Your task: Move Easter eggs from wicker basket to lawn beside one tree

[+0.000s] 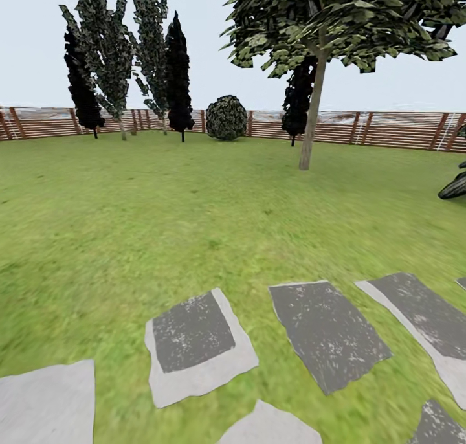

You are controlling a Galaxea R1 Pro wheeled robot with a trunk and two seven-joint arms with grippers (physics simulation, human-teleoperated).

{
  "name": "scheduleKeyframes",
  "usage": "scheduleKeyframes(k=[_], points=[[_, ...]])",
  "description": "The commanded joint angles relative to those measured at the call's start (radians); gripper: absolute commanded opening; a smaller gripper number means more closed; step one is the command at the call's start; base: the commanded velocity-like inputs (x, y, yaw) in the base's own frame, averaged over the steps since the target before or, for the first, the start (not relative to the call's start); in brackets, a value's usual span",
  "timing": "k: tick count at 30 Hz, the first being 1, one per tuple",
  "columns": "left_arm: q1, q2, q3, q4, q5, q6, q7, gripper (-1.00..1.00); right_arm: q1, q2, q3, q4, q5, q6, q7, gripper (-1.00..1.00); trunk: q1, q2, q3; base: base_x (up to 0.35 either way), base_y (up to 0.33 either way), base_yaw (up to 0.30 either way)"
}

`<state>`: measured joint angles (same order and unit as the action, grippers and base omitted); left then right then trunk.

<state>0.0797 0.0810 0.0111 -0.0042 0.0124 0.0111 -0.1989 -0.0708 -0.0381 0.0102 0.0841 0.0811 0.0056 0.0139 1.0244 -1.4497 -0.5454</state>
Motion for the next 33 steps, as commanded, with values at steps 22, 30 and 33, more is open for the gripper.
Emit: scheduleKeyframes(k=[22,30,33], points=[[0.0,0.0,0.001,-0.001,0.001,0.001,-0.004,1.0,-0.001,0.0,0.001,0.002,0.009,0.001,0.001,1.0,0.001,0.0,-0.001,0.336,0.0,0.0],[0.0,0.0,0.001,-0.001,0.001,0.001,-0.004,1.0,-0.001,0.0,0.001,0.002,0.009,0.001,0.001,1.0,0.001,0.0,-0.001,0.337,0.0,0.0],[0.0,0.0,0.001,-0.001,0.001,0.001,-0.004,1.0,-0.001,0.0,0.001,0.002,0.008,0.001,0.001,1.0,0.001,0.0,-0.001,0.336,0.0,0.0]])
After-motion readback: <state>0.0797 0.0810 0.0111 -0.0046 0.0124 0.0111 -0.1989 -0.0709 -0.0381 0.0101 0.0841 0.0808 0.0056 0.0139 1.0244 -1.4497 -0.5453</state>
